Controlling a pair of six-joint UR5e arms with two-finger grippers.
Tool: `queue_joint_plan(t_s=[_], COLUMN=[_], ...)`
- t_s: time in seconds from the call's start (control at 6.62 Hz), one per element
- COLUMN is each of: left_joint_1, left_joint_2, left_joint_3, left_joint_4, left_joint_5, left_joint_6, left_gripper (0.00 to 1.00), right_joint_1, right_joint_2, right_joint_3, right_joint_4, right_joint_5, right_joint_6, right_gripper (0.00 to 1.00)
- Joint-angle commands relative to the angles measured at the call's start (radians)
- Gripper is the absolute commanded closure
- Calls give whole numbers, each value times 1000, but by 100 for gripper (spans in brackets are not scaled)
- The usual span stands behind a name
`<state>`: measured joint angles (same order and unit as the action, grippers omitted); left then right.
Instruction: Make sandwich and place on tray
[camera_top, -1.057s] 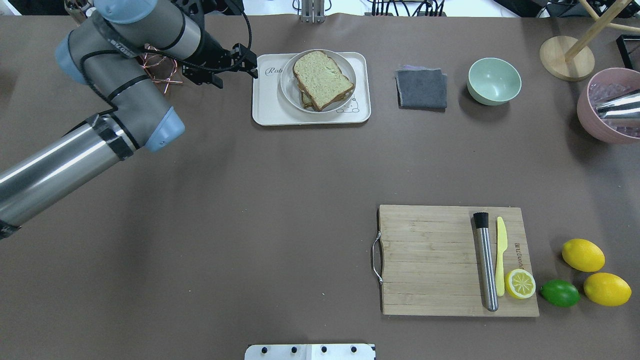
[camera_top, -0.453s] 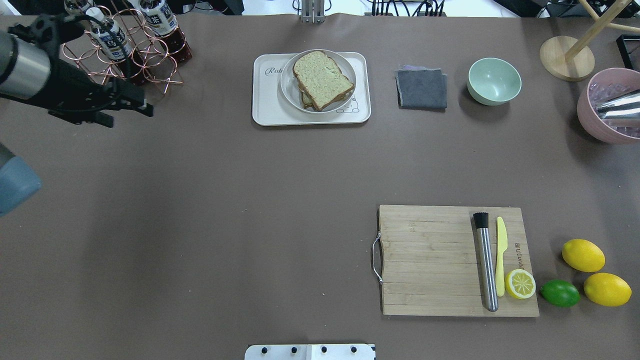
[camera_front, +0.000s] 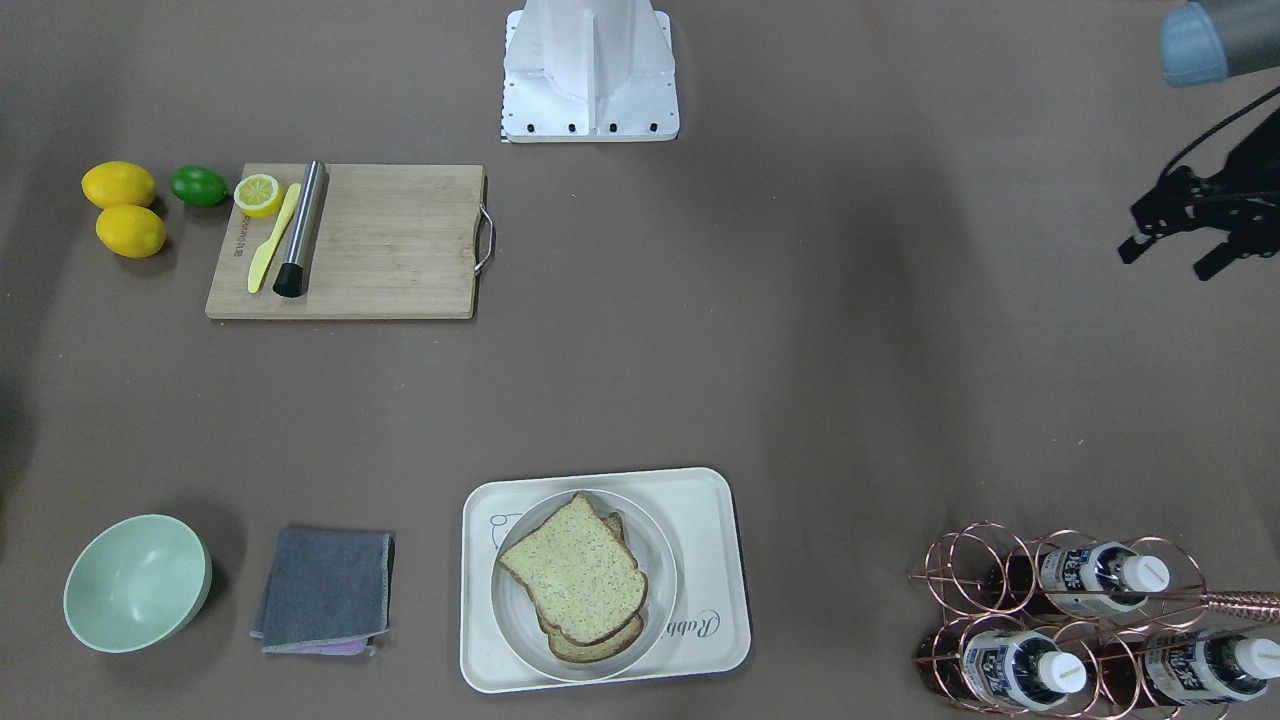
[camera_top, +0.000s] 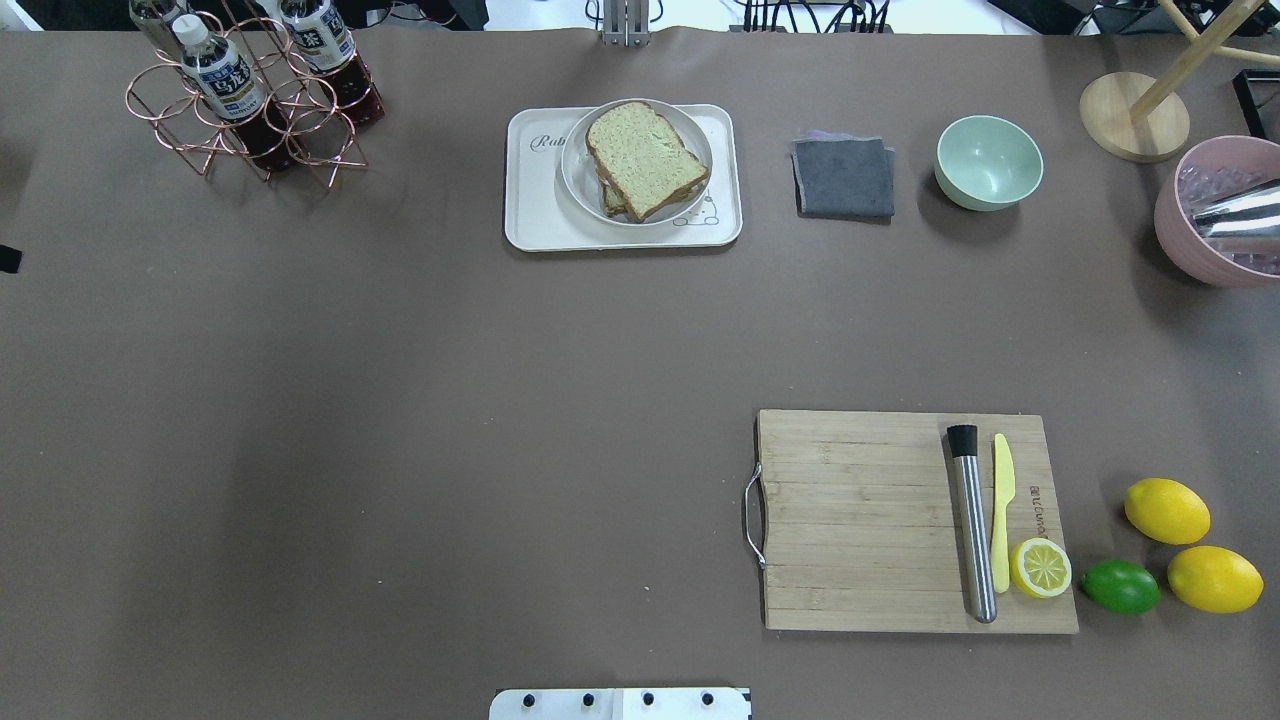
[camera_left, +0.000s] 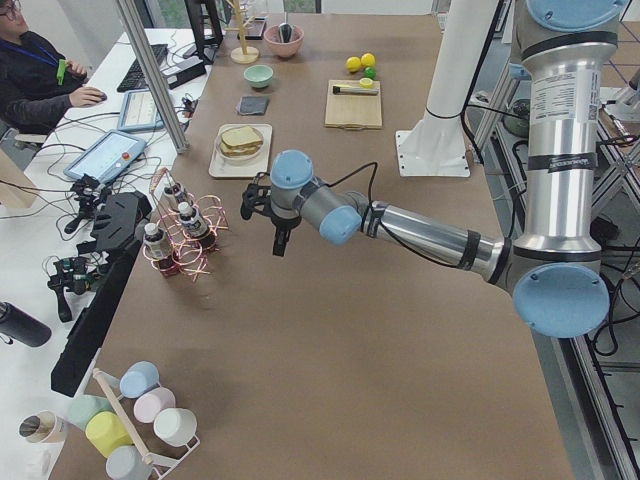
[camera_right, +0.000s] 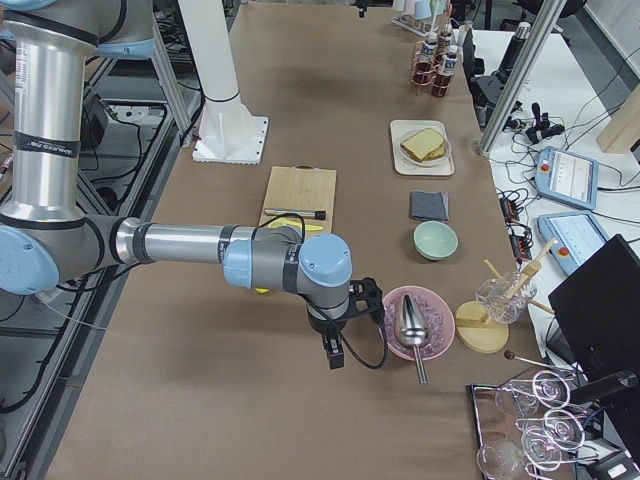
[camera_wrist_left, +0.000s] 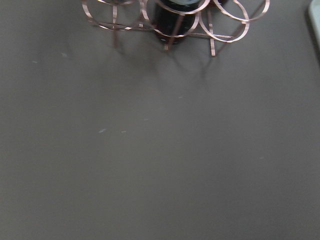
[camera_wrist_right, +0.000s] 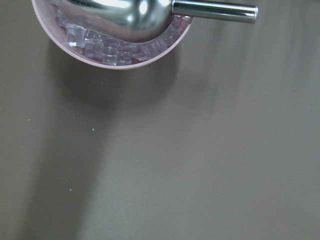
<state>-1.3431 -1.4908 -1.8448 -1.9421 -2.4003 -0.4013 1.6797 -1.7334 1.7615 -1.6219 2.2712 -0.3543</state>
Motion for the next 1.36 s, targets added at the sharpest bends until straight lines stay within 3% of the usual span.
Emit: queue_joint_plan(t_s=[0.0, 0.3, 0.6, 1.21], left_joint_1=[-170, -299, -324, -318], left_joint_2=[9, -12, 78, 93], left_joint_3=[77, 128, 157, 209], left_joint_4=[241, 446, 450, 427], left_joint_5=[-2, 16, 24, 27], left_joint_6=[378, 695, 699, 707], left_gripper=[1, 1, 1, 1], right_joint_1=[0, 0, 0, -3], right_joint_2=[0, 0, 0, 8], right_joint_3=[-1, -14, -16, -22], right_joint_4=[-1, 0, 0, 0], right_joint_5=[1, 2, -4, -10], right_joint_6=[-2, -3, -5, -6], right_gripper=[0, 0, 0, 0])
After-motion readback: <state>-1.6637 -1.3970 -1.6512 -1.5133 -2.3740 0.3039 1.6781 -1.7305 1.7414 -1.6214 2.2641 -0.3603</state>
